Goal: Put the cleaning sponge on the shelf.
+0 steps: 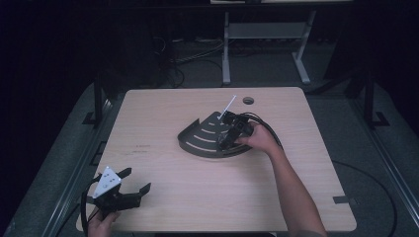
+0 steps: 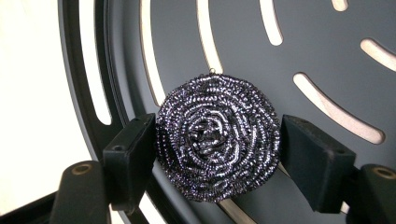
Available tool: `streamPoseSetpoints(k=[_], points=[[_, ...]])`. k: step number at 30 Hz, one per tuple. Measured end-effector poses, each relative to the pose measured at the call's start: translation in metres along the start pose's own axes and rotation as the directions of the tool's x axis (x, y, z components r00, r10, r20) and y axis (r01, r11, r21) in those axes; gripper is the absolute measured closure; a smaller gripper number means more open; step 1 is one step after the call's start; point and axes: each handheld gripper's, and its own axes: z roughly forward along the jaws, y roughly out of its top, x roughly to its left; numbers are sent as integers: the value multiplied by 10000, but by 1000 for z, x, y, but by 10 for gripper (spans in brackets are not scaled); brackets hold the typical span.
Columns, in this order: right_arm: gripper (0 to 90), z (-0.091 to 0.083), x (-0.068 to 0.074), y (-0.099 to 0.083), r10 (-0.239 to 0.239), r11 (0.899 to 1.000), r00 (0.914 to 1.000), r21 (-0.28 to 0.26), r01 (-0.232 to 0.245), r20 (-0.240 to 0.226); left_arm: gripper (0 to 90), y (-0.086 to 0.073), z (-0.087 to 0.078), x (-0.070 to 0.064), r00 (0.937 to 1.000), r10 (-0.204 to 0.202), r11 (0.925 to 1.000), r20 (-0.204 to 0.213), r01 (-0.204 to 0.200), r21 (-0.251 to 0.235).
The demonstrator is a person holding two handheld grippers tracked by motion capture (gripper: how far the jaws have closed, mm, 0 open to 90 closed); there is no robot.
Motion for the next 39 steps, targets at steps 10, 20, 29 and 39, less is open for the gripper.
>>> streamPoseSetpoints(k=[10,20,29,39], points=[[234,-3,2,0,12,10000,10000,-41,-11,20,133,-1,-2,1,10000,47,10000,-23,-47,-2],[207,-3,4,3,11,9998,10000,-202,-11,25,133,-1,-3,2,10000,-27,10000,-75,27,-27],[188,-13,7,3,35,9989,9999,-458,-31,95,133,-1,-3,3,10000,-10,10000,-53,10,-40],[179,-23,12,2,-29,9979,9999,-641,36,115,132,-1,-2,2,10000,-60,10000,-65,60,-38]])
